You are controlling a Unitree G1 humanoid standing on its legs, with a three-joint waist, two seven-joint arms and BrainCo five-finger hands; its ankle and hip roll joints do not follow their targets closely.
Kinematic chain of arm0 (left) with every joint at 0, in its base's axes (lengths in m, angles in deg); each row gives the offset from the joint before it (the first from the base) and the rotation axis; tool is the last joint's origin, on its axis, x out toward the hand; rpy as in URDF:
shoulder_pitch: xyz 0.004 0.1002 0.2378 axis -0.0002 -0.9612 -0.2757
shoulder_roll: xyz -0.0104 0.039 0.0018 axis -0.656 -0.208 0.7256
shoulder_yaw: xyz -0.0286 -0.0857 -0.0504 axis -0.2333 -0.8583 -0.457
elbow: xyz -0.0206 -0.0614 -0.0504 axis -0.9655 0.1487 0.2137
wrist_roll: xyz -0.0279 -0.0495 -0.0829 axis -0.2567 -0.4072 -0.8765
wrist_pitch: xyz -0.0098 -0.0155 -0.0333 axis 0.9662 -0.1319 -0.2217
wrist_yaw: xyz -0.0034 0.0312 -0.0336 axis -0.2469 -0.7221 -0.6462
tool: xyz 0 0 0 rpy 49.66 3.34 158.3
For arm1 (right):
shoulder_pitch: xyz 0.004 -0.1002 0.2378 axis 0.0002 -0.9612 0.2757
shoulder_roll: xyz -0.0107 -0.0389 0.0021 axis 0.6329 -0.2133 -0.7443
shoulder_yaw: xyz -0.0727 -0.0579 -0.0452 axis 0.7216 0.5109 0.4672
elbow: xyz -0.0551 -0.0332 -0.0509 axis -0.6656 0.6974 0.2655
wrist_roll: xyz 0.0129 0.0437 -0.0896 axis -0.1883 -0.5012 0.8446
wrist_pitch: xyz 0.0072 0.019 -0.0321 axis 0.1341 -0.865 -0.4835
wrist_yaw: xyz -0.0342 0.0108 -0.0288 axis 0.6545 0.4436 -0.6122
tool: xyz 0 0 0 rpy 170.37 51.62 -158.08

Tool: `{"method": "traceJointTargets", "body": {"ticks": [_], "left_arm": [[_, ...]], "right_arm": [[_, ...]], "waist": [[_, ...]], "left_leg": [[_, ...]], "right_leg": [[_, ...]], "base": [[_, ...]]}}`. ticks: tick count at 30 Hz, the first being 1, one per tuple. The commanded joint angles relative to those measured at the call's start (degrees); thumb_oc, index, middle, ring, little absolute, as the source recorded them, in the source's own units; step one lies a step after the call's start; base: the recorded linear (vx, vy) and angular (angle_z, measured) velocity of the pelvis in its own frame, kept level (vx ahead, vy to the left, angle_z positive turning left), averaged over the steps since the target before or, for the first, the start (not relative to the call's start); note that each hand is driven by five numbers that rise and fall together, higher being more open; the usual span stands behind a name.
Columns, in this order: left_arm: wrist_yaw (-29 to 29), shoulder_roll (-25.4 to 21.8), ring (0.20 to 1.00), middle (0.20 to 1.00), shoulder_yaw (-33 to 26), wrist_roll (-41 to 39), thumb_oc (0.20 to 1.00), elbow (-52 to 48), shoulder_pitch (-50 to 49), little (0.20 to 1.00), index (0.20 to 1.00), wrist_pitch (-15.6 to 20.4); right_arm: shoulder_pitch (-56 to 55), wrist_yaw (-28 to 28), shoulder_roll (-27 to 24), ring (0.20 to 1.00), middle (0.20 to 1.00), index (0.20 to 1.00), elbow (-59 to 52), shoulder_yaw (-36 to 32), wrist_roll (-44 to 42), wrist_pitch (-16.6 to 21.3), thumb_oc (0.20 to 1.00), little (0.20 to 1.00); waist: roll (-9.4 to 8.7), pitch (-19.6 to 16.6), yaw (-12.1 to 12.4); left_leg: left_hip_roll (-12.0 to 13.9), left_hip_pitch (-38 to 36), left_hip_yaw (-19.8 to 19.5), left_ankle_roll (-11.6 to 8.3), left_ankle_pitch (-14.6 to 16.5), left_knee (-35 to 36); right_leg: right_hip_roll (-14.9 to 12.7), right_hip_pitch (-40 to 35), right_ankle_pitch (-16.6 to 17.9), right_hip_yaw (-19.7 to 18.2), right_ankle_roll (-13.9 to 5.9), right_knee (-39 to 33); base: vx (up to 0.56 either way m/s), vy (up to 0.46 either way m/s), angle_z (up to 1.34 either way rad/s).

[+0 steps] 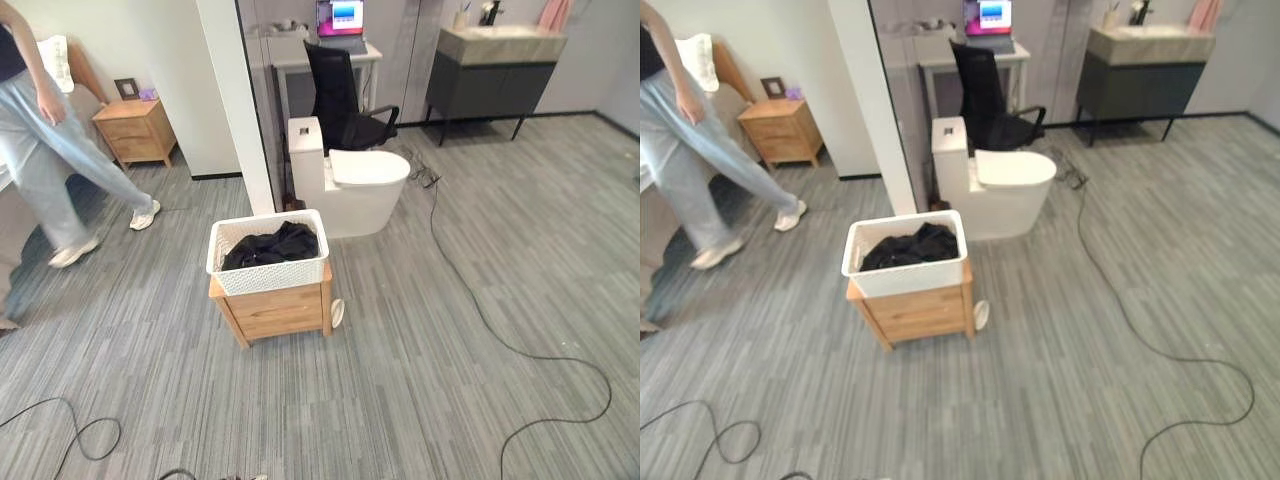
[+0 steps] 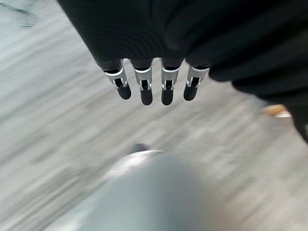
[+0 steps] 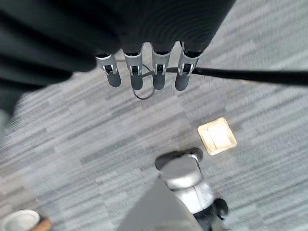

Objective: Grab the laundry basket,head to the washer,open it,put in the laundry and shut it.

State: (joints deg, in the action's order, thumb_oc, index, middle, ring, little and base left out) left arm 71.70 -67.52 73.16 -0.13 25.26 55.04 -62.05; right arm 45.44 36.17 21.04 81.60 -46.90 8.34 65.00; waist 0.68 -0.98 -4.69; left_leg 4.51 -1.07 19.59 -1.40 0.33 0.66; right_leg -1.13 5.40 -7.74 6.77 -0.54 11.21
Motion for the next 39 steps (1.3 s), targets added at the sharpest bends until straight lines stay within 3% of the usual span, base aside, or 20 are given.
{"method": "traceJointTargets", "body": {"ticks": [1,17,20,23,29,33,39], "left_arm": [[-0.44,0.80,1.000,1.000,-1.53,-2.44,1.000,1.10,3.49,1.000,1.000,1.55],[-1.51,1.60,1.000,1.000,-7.30,-13.34,1.000,3.33,4.06,1.000,1.000,1.36],[-1.48,1.25,1.000,1.000,-7.36,-14.75,1.000,2.02,4.57,1.000,1.000,1.78],[0.70,1.51,1.000,1.000,-8.74,-23.17,1.000,0.55,4.68,1.000,1.000,2.13],[-0.27,1.50,1.000,1.000,-9.20,-24.05,1.000,-1.30,4.31,1.000,1.000,3.69],[0.52,2.72,1.000,1.000,-11.02,-30.15,1.000,-0.03,4.40,1.000,1.000,2.57],[2.15,2.70,1.000,1.000,-6.56,-22.97,1.000,1.84,5.61,1.000,1.000,1.49]], "right_arm": [[3.11,0.53,-0.06,1.000,1.000,1.000,2.66,-0.95,-4.10,1.93,1.000,1.000],[1.80,-0.86,-2.69,1.000,1.000,1.000,-3.06,-2.21,-4.21,4.65,1.000,1.000],[2.02,0.10,-3.12,1.000,1.000,1.000,-2.84,-0.11,-1.43,4.13,1.000,1.000],[2.17,0.86,-2.61,1.000,1.000,1.000,-0.58,1.05,-0.94,3.53,1.000,1.000],[1.48,2.19,-0.78,1.000,1.000,1.000,0.61,2.52,-1.69,3.16,1.000,1.000],[1.69,1.33,0.36,1.000,1.000,1.000,2.95,1.96,-2.48,2.28,1.000,1.000],[2.92,3.05,-0.63,1.000,1.000,1.000,4.20,1.72,-4.00,0.98,1.000,1.000]], "waist": [[-0.94,1.47,-1.57],[-1.72,0.10,-1.62],[-1.92,0.07,-1.52],[-1.94,0.09,-1.07],[-2.55,0.33,-0.22],[-2.57,0.52,-0.06],[-2.17,0.23,-0.82]], "left_leg": [[-1.47,-3.28,-0.90,-0.70,-3.02,4.34],[-0.92,-4.64,-2.38,-1.08,-3.22,4.34],[-0.91,-4.68,-2.59,-1.18,-3.35,4.34],[-0.87,-4.60,-2.90,-1.29,-3.43,4.34],[-0.73,-4.61,-3.61,-1.50,-3.53,4.34],[-0.48,-4.56,-3.85,-1.69,-3.69,4.34],[-0.12,-4.80,-3.35,-1.89,-3.64,4.34]], "right_leg": [[-5.60,-7.99,11.96,2.33,-8.54,-14.61],[-4.69,-9.79,10.84,2.38,-7.85,-14.71],[-4.64,-9.87,10.80,2.46,-7.76,-14.64],[-4.67,-10.10,10.72,3.02,-7.68,-14.63],[-4.42,-10.54,10.49,3.68,-7.48,-14.90],[-4.09,-10.69,10.27,3.91,-7.29,-15.08],[-3.77,-10.68,10.31,3.61,-7.13,-15.22]], "base": [[0.01,-0.016,-0.03],[0.01,-0.023,0.03],[0.00,0.000,0.00],[0.00,0.000,0.00],[0.00,-0.013,0.03],[0.01,-0.023,0.13],[0.00,-0.004,0.01]]}}
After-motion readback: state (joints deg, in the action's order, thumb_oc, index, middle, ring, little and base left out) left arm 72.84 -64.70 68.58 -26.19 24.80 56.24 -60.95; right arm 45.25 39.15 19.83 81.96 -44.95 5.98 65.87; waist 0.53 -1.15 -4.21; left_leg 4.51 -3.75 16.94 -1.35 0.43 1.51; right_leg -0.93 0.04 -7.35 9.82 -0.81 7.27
